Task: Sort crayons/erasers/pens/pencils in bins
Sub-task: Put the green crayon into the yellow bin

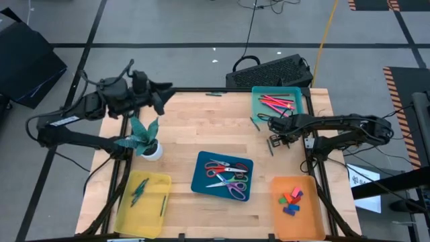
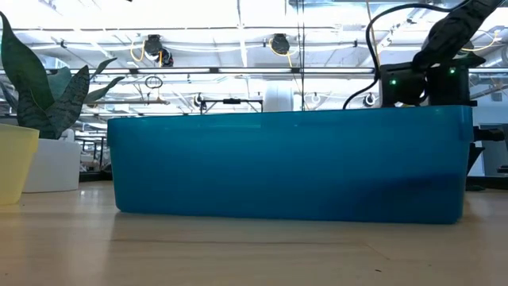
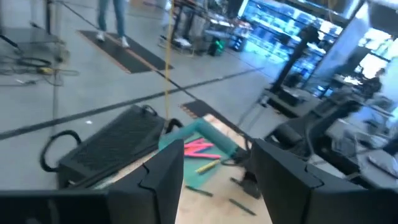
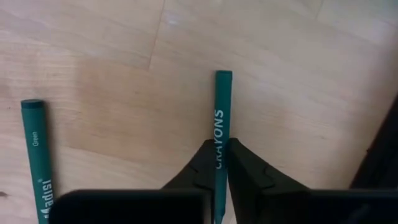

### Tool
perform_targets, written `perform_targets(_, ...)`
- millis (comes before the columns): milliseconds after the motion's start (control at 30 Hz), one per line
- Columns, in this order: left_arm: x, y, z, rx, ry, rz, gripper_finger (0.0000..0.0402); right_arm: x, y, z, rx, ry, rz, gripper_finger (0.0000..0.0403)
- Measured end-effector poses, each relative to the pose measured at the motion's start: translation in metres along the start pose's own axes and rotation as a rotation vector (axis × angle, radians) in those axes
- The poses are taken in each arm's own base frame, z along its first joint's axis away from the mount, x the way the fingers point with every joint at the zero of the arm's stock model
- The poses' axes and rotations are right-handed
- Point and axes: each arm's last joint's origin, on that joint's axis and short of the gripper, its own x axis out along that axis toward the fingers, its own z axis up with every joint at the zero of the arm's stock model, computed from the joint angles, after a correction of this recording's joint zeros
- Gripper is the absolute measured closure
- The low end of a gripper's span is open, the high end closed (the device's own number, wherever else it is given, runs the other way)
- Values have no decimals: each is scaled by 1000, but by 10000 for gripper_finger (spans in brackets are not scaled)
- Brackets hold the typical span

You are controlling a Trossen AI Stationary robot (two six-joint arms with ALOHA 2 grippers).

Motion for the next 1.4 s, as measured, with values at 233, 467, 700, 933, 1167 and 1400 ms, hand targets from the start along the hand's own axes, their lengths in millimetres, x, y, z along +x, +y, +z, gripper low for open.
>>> perform_targets(233,21,0,-10,66,93,-4,213,-44,12,11,-19,-103,233,384)
perform_targets(467,27,-3,-12,75,109,-50,213,-119,37,29,-51,-421,700,383)
perform_targets(700,53,-15,-17,98,119,-206,213,-197,73,36,-327,-998,1215,383)
perform_targets(933,101,-33,-34,122,117,-422,213,-215,108,32,-535,-1256,1280,383)
perform_targets(1167,126,-43,-50,232,119,-545,213,-213,132,23,-677,-1374,1270,383)
perform_targets(1400,127,-51,-57,305,111,-586,213,-216,134,19,-725,-1444,1250,383)
